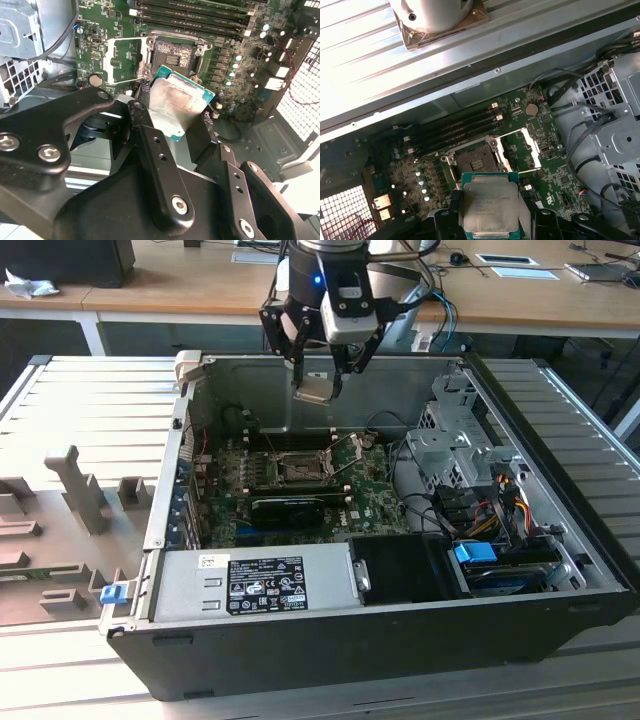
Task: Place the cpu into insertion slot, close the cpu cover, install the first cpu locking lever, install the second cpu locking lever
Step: 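Place the cpu into insertion slot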
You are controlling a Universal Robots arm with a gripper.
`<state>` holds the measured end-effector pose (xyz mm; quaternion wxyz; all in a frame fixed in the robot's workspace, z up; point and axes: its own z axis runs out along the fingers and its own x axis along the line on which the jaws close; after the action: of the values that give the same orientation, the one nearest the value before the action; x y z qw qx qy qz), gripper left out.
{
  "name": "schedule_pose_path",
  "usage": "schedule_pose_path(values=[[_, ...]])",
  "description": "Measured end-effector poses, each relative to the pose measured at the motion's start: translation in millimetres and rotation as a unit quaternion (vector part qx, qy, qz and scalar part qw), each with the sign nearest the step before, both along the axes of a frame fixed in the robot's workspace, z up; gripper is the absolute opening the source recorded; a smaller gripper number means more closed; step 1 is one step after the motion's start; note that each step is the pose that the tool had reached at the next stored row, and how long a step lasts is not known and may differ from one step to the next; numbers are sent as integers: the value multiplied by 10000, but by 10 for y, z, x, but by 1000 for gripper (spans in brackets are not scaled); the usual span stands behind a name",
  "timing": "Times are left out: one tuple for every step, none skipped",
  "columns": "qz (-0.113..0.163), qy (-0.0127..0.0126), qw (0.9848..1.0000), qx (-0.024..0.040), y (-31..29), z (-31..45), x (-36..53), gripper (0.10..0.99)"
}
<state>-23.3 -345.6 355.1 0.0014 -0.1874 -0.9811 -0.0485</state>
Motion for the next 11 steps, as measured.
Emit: schedule_pose_path(values=[[-35,0,10000,0,0,-3,0,533],[-79,0,10000,0,0,-7,0,533],[-176,1,9998,-1,0,-13,0,533],[-222,0,9998,0,0,-17,0,533],[-249,0,9997,0,0,-19,0,533],[-280,0,9996,0,0,-21,0,533],[-306,0,9995,0,0,-23,0,533],[-337,0,9994,0,0,-25,0,533],[-361,0,9993,0,0,-27,0,533],[-399,0,9992,0,0,-30,0,533],[-436,0,9991,0,0,-32,0,533]])
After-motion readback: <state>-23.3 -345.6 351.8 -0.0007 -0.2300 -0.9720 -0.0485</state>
